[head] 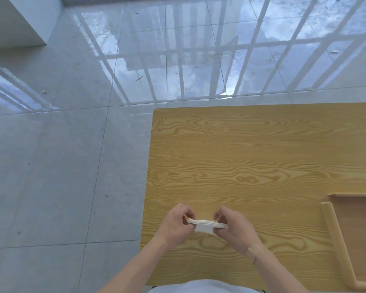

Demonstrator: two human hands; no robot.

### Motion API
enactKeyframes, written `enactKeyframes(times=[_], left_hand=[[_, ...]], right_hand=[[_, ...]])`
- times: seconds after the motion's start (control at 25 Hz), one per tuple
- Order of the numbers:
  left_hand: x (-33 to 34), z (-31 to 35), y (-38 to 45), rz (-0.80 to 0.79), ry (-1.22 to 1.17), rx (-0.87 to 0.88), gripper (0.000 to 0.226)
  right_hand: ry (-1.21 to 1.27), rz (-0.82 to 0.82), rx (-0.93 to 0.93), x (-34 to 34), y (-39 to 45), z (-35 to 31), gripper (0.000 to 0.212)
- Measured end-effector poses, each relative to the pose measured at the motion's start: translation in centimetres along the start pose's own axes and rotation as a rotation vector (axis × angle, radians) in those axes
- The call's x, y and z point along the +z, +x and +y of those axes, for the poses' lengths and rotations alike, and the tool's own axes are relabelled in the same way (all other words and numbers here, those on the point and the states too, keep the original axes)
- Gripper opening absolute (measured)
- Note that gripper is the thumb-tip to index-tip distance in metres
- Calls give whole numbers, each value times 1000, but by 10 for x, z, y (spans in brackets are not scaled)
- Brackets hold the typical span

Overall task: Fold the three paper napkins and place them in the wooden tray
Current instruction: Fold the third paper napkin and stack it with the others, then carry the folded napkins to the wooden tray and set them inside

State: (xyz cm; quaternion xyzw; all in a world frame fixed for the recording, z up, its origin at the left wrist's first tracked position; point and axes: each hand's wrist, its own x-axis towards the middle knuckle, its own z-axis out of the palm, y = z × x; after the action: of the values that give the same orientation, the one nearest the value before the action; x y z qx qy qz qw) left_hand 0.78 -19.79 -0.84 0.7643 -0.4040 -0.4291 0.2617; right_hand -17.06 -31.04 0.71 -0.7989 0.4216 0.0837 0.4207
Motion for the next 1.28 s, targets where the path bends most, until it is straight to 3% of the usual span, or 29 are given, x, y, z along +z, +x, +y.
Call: enactKeyframes(times=[0.24, 0.48, 0.68, 0.88, 1.08, 1.28], left_hand=[[-1, -3, -7, 38, -132, -9, 23], [7, -13, -4, 24, -127, -161, 29], [5, -16, -2, 33, -156, -131, 26], [6, -20, 5, 21, -162, -189, 22], [4, -18, 8, 12, -268, -231, 14], [6, -1, 11, -58, -360, -277, 11]], right_hand=[[43, 212, -99, 8, -15, 7, 24], [63, 211, -33, 22, -15, 20, 26], [65, 268, -34, 25, -17, 24, 25], [89, 212, 35, 29, -8, 22, 20], [239, 176, 144, 25, -7, 21, 12], [606, 146, 304, 9, -15, 22, 9]])
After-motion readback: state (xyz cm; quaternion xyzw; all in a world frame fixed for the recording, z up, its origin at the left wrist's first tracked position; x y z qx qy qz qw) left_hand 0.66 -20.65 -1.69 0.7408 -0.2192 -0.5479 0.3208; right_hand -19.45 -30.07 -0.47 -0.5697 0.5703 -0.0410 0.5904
